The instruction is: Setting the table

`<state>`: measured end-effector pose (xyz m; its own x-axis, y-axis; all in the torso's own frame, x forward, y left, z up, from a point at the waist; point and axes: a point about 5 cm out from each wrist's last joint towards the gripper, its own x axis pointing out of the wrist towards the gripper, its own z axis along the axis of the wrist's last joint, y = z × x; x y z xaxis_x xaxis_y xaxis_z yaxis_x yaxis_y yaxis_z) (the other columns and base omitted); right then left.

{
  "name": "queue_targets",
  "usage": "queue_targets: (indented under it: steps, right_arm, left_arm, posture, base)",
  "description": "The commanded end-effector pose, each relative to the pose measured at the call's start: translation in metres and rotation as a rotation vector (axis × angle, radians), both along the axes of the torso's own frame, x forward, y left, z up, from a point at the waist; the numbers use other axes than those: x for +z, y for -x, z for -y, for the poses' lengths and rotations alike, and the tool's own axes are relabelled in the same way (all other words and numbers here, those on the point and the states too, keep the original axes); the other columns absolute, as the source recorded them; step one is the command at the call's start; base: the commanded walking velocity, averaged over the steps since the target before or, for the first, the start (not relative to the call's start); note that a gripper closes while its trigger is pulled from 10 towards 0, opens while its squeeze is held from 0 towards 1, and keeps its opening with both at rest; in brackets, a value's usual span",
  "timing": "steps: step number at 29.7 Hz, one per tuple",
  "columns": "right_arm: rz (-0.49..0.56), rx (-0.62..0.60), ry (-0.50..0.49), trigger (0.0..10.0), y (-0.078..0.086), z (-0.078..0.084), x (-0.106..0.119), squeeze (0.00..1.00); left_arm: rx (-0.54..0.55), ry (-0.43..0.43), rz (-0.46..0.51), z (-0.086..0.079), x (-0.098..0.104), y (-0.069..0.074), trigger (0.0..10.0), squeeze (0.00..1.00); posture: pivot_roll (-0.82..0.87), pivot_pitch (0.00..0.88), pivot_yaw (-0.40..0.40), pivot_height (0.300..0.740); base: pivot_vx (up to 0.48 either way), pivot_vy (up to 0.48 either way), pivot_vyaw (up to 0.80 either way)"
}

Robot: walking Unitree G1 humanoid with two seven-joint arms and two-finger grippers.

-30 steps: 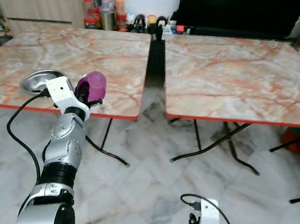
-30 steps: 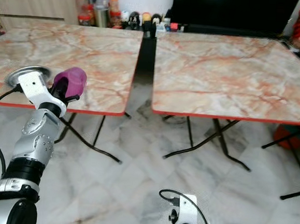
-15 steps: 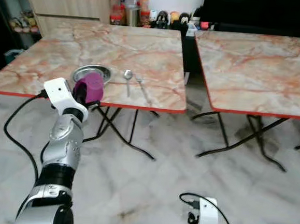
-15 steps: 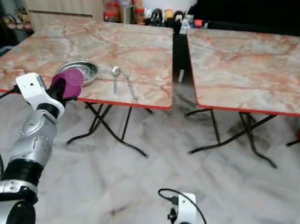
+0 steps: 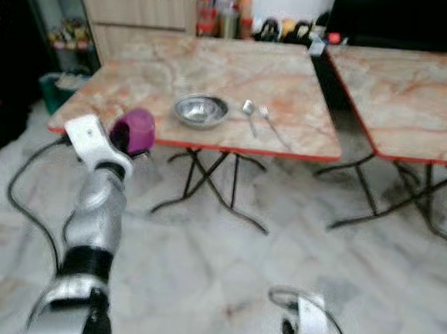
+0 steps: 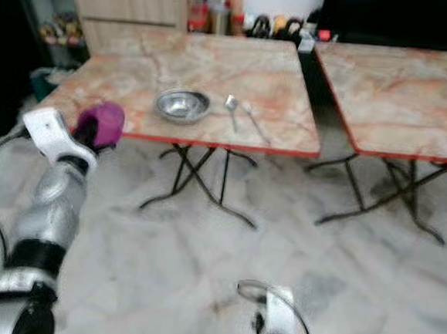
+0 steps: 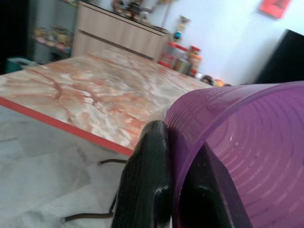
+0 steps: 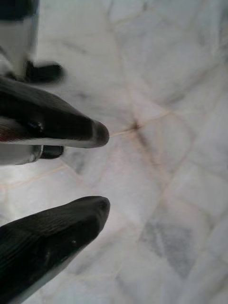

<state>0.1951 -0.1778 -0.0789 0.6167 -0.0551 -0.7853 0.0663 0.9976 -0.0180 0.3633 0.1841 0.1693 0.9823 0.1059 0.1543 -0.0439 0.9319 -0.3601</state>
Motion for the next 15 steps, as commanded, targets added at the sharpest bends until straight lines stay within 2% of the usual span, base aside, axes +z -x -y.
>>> queue_targets:
  steps: [1,15]
  right_arm:
    - [0.016,0.004,-0.009,10.0,-0.0034,-0.0035,0.0017,0.00]
    - [0.012,0.000,-0.008,10.0,-0.0010,-0.0023,0.0006,0.00]
  left_arm:
    - [0.017,-0.034,0.009,-0.0058,0.0066,-0.0011,10.0,0.00]
    - [0.032,-0.032,-0.001,-0.0055,0.0042,0.0007,10.0,0.00]
  posture:
    - [-0.03,0.000,-0.017,0.740]
    - [-0.03,0.000,-0.027,0.740]
  base:
    - [0.000,0.480,0.00]
    - [0.000,0.480,0.00]
